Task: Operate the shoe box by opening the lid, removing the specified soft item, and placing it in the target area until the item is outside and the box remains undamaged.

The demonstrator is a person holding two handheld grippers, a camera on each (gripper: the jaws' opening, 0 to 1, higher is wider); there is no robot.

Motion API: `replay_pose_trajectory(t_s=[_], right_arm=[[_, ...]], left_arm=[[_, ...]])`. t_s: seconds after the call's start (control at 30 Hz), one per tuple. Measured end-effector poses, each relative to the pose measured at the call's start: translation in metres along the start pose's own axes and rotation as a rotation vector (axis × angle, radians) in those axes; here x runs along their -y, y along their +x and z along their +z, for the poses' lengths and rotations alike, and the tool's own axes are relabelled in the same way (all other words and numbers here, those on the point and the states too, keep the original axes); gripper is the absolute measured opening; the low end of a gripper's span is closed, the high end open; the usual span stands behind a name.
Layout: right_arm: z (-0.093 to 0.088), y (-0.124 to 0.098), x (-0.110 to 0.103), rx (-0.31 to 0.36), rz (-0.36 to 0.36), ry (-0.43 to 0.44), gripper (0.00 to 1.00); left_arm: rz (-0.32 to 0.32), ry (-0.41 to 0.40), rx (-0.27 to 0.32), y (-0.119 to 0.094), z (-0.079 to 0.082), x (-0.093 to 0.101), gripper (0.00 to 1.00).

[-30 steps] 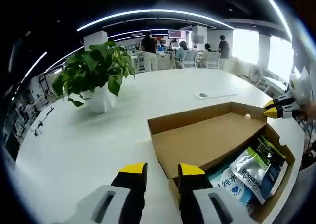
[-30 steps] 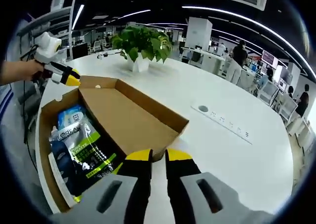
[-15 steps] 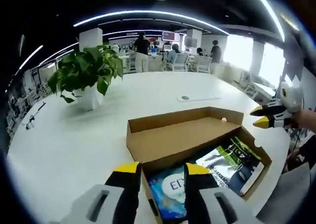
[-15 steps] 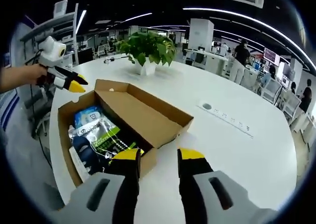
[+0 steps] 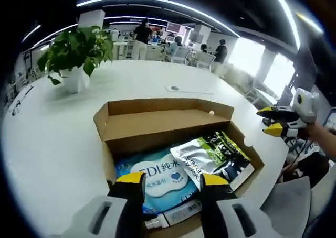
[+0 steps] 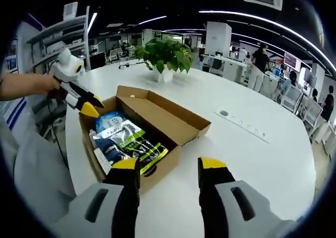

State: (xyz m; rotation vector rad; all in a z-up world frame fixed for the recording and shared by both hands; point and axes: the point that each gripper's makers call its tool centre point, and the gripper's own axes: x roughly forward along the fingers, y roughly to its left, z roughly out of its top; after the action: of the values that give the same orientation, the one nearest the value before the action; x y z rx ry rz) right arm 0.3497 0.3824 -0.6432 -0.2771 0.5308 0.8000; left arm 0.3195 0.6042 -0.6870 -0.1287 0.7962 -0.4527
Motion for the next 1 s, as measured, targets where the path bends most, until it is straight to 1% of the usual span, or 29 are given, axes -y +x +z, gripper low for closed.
replay_pose_trajectory(t_s=[0.17, 0.27, 0.33, 0.47, 0.57, 0.67, 0.8, 1.0], right_arm=[[0.001, -0.013, -0.008, 0.012, 0.005, 0.004, 0.43], [0.0, -0.018, -0.013, 0.015, 0.007, -0.005, 0.43], [-0.001, -0.021, -0.017, 0.013, 0.005, -0.021, 0.44], [-0.005, -0.021, -0.026, 0.009, 0.011, -0.04, 0.44], [-0.009, -0.02, -0.03, 0.005, 0.017, -0.029, 0.44], [-0.01, -0.02, -0.033, 0.003, 0.023, -0.023, 0.43], [-0.011, -0.019, -0.034, 0.005, 0.023, -0.012, 0.43], [-0.013, -0.016, -0.035, 0.003, 0.022, 0.002, 0.42]], left_arm=[[-0.05, -0.036, -0.048, 0.009, -0.014, 0.015, 0.44], [-0.057, -0.034, -0.066, 0.014, -0.02, 0.021, 0.44], [-0.074, -0.045, -0.082, 0.017, -0.023, 0.025, 0.43], [-0.099, -0.067, -0.085, 0.022, -0.024, 0.032, 0.4], [-0.115, -0.097, -0.101, 0.027, -0.027, 0.035, 0.36], [-0.125, -0.119, -0.114, 0.03, -0.03, 0.037, 0.34], [-0.145, -0.139, -0.129, 0.033, -0.033, 0.04, 0.3], [-0.194, -0.198, -0.141, 0.04, -0.033, 0.049, 0.23]])
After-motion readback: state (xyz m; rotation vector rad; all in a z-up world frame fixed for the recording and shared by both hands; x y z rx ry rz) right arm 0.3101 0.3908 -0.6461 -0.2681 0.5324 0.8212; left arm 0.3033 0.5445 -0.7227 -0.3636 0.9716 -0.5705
